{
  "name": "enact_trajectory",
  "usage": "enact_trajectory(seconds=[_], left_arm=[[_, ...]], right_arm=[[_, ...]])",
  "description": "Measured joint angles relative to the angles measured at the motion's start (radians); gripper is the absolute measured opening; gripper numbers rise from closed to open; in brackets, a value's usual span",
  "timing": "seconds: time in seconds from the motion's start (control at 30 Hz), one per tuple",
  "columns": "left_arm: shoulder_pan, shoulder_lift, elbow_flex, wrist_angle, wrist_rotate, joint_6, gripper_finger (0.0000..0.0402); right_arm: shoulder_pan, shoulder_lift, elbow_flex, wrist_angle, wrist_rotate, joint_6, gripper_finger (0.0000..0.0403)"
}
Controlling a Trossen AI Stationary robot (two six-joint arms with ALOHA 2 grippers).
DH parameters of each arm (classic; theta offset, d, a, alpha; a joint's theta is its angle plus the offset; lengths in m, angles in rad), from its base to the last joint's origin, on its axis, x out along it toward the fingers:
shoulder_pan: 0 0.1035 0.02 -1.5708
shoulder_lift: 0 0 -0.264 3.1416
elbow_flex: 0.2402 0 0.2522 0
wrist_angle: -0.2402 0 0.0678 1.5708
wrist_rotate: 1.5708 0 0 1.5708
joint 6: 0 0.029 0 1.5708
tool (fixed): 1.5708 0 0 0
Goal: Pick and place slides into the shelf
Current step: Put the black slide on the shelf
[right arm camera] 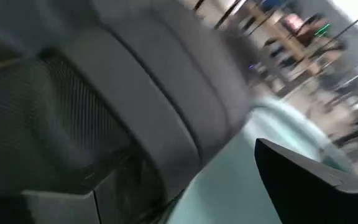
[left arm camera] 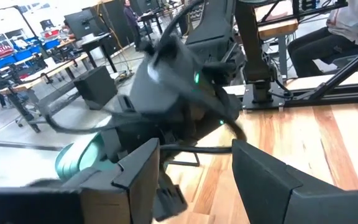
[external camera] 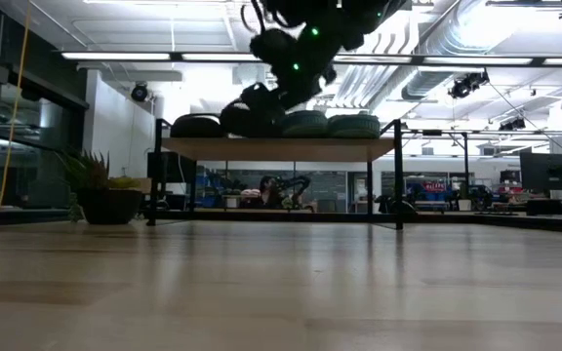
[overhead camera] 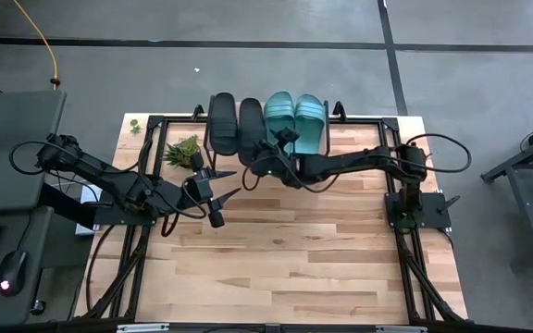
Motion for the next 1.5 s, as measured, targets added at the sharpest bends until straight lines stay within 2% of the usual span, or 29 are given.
enact_trajectory(seconds=[0.17,0.4,0.53,0.83,1.17,1.5], left_arm=[[0.000,0.000,0.000,0.000,0.000,0.000,0.0184],[0.000,0.000,0.000,0.002,0.000,-0.001,0.0184],[0.000,0.000,0.000,0.001,0.000,-0.001,0.0184],[0.000,0.000,0.000,0.000,0.001,-0.001,0.0184],[0.000,0.000,0.000,0.000,0.001,-0.001,0.0184],[0.000,0.000,0.000,0.000,0.000,0.000,0.0184]], right_arm=[[-0.004,-0.001,0.003,-0.104,-0.014,0.096,0.0299],[0.012,-0.014,-0.001,-0.057,0.015,0.017,0.0299],[0.012,-0.045,-0.001,-0.044,-0.057,0.003,0.0299],[0.019,-0.084,-0.001,-0.069,-0.056,-0.015,0.0299],[0.018,-0.116,-0.001,-0.060,-0.102,-0.021,0.0299],[0.051,-0.130,-0.001,-0.065,-0.365,-0.041,0.0299]])
